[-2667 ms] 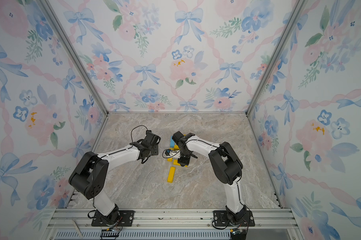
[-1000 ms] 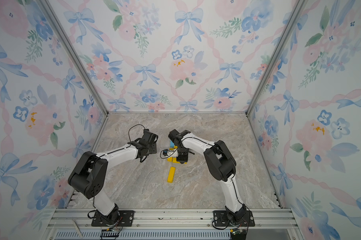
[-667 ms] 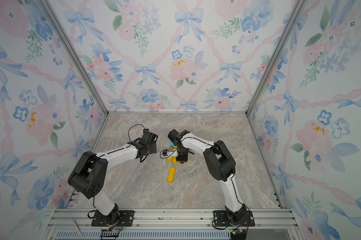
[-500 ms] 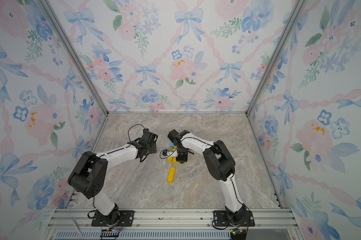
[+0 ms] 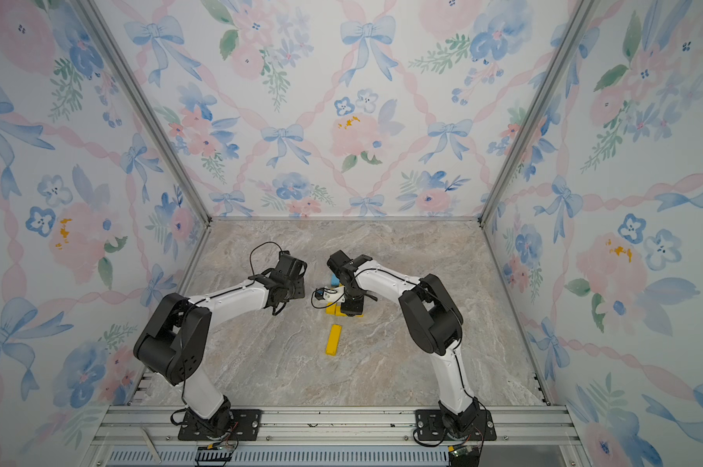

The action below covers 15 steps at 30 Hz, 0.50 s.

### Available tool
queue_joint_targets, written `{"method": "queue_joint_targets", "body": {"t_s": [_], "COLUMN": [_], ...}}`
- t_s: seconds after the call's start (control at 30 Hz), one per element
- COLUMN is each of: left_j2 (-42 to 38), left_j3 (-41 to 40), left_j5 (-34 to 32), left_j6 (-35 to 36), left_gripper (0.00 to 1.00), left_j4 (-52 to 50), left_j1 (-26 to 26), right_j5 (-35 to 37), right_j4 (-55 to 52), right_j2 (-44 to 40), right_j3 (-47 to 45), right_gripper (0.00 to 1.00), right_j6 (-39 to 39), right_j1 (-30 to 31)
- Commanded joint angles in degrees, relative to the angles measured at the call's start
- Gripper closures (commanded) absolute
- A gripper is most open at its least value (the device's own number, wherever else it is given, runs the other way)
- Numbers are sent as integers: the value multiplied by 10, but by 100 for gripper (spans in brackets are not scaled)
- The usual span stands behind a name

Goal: Assemble the number 8 with building blocks
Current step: Assemble the building block at the center of the board.

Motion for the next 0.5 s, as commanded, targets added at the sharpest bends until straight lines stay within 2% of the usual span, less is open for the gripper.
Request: {"method": "queue_joint_targets", "body": {"t_s": [0.0, 0.13, 0.3, 0.47], "left_j2": [8, 9, 7, 22], "left_j3": [1, 3, 13, 34], "left_j5": [6, 12, 22, 4], "left_j6": [10, 9, 4, -13], "left_gripper": [41, 41, 42, 42], "left_j4": [-1, -1, -2, -3], "left_j1": [3, 4, -22, -83], "right_j5": [-19, -8, 22, 134], "right_j4": [5, -15, 58, 124], "right_j2": [-58, -103, -186, -217], "right_j3": [-9, -17, -66, -64], "right_gripper": [50, 50, 50, 51], "right_j6": [10, 20, 62, 182], "right_j1": [11, 23, 26, -6]}}
